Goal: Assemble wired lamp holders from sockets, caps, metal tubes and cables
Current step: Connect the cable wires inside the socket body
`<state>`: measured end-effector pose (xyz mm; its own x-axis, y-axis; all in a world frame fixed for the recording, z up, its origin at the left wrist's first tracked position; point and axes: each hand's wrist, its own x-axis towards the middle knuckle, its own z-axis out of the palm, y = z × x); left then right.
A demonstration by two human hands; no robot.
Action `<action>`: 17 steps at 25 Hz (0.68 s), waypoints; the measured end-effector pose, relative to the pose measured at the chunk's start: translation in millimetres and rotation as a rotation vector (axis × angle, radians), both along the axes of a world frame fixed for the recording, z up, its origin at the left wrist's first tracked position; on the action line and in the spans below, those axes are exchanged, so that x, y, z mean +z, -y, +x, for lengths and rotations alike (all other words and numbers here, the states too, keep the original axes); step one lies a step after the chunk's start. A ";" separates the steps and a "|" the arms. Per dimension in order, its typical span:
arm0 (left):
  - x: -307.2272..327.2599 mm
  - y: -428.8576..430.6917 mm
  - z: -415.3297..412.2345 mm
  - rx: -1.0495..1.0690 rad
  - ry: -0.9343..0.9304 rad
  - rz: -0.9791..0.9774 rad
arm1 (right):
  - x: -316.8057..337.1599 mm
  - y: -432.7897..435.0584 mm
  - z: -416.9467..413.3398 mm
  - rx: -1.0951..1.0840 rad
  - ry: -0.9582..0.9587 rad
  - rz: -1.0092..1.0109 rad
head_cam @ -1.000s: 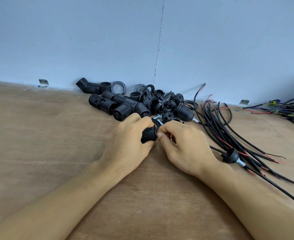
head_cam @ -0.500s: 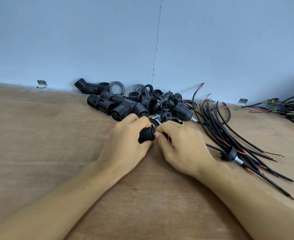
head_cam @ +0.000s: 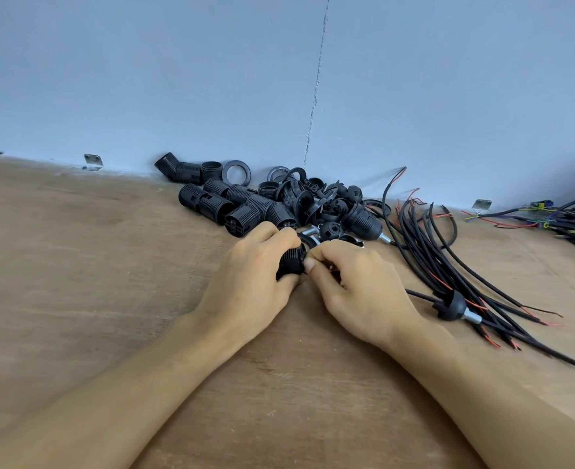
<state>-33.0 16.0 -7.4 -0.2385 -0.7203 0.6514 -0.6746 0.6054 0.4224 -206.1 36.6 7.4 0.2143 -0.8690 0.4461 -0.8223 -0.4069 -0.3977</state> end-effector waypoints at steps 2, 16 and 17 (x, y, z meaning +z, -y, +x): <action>-0.9 1.3 0.8 0.009 -0.006 -0.004 | 0.3 -0.6 0.6 -0.020 0.014 -0.041; -3.8 9.8 5.9 -0.005 -0.126 0.095 | 3.5 -2.8 -5.4 -0.035 0.006 -0.113; -3.6 9.9 6.2 -0.008 -0.137 0.104 | 3.9 -2.9 -5.4 -0.034 0.008 -0.112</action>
